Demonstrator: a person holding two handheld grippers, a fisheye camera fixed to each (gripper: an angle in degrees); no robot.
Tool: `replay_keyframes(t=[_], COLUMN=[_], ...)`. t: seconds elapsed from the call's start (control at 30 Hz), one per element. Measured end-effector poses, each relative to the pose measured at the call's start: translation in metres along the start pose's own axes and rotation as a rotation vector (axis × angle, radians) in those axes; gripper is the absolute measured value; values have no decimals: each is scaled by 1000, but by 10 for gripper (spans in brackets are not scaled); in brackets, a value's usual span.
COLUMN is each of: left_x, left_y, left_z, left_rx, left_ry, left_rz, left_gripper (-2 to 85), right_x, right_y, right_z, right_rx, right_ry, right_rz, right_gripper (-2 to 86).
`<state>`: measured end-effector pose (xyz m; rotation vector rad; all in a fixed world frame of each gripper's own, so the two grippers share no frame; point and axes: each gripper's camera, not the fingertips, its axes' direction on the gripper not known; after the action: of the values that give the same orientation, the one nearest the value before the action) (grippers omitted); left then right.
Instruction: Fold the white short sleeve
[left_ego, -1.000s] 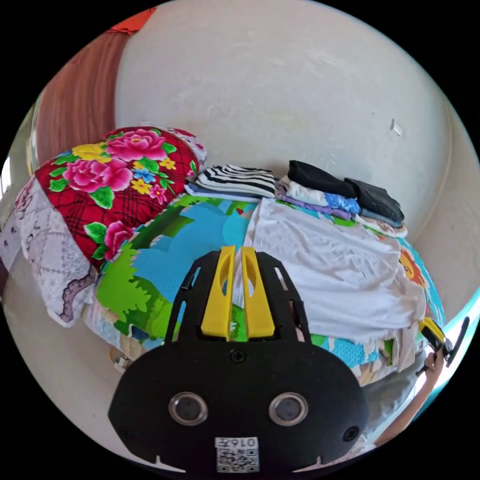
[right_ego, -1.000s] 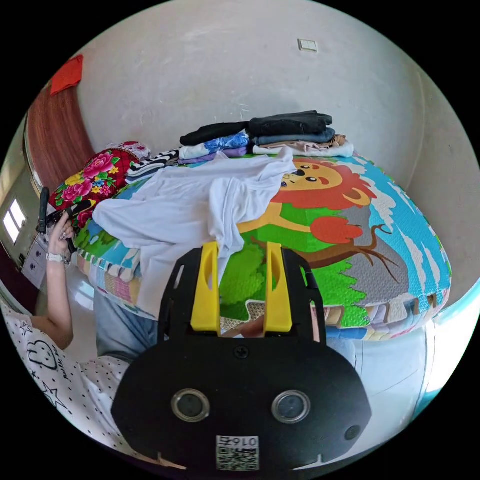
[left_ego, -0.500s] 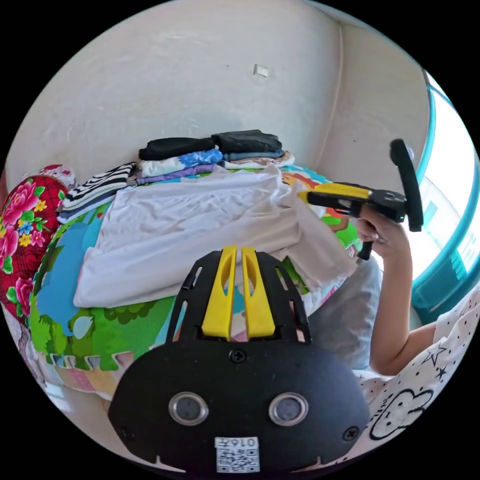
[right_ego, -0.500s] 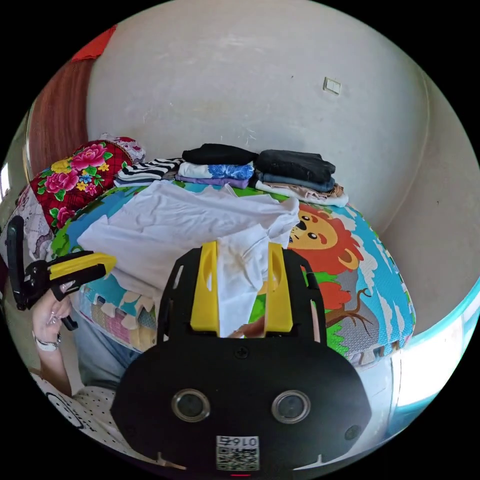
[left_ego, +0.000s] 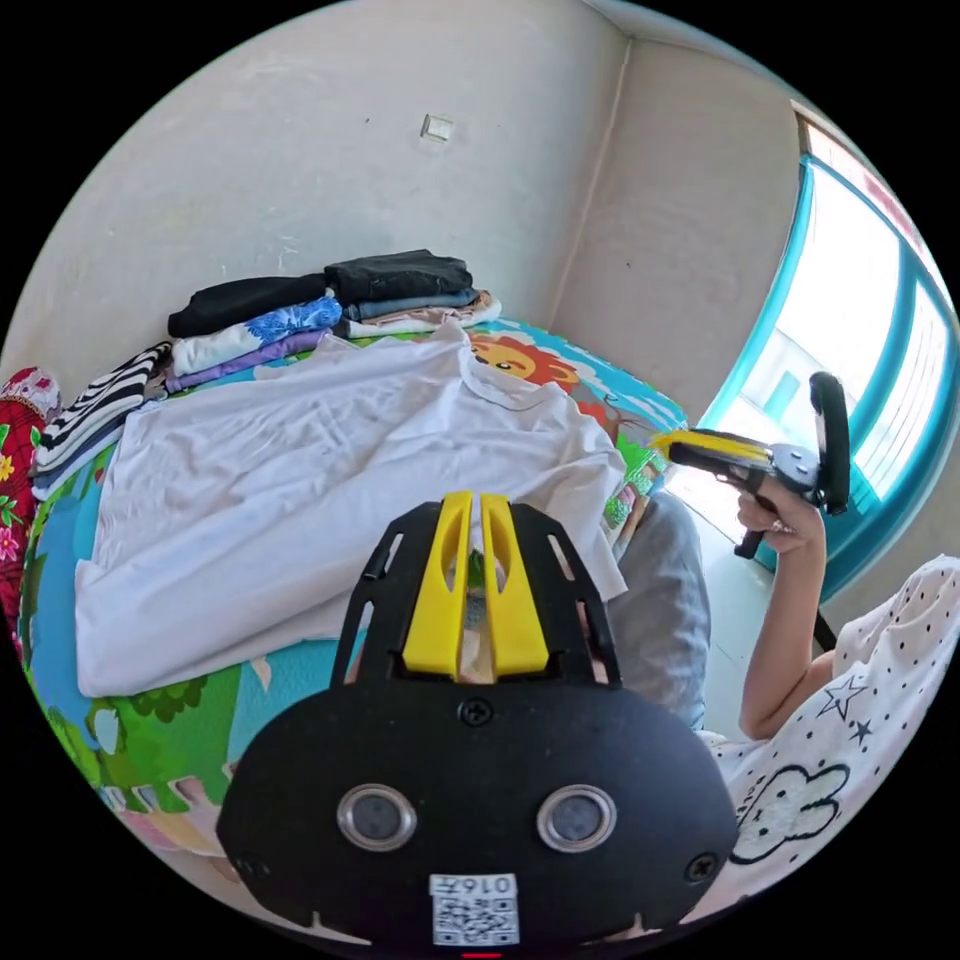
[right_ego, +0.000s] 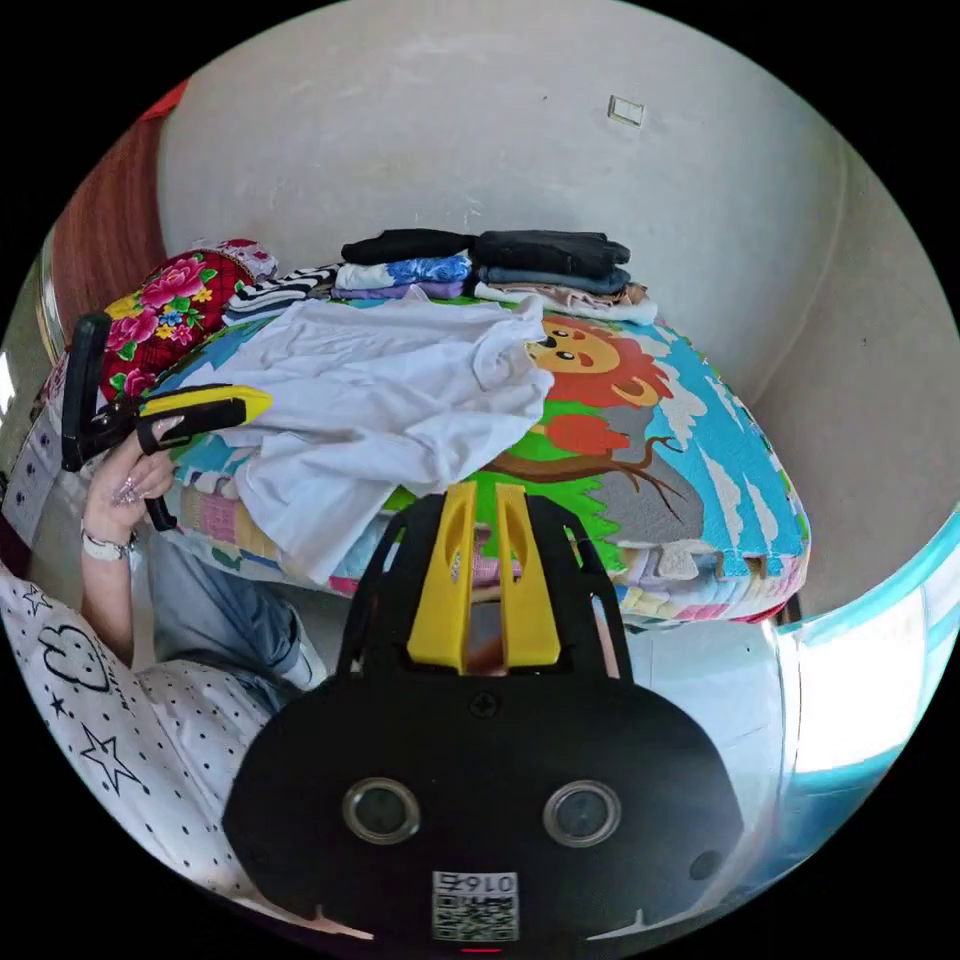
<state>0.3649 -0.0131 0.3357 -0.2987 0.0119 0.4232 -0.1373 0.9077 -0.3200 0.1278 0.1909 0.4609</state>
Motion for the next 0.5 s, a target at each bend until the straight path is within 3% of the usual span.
replay_keyframes(t=[0.17, 0.4, 0.5], left_x=[14, 6, -5], left_y=[-15, -36, -45], left_z=[15, 26, 33], left_rx=[-16, -13, -13], left_ry=[-32, -74, -113], left_rz=[64, 76, 67], left_gripper=[-9, -9, -9], right_x=[16, 47, 54], right_y=[-21, -63, -47], right_z=[29, 175, 160], right_rx=[130, -216, -55], right_ry=[-58, -122, -137], right_rz=[47, 169, 202], right_gripper=[67, 55, 17])
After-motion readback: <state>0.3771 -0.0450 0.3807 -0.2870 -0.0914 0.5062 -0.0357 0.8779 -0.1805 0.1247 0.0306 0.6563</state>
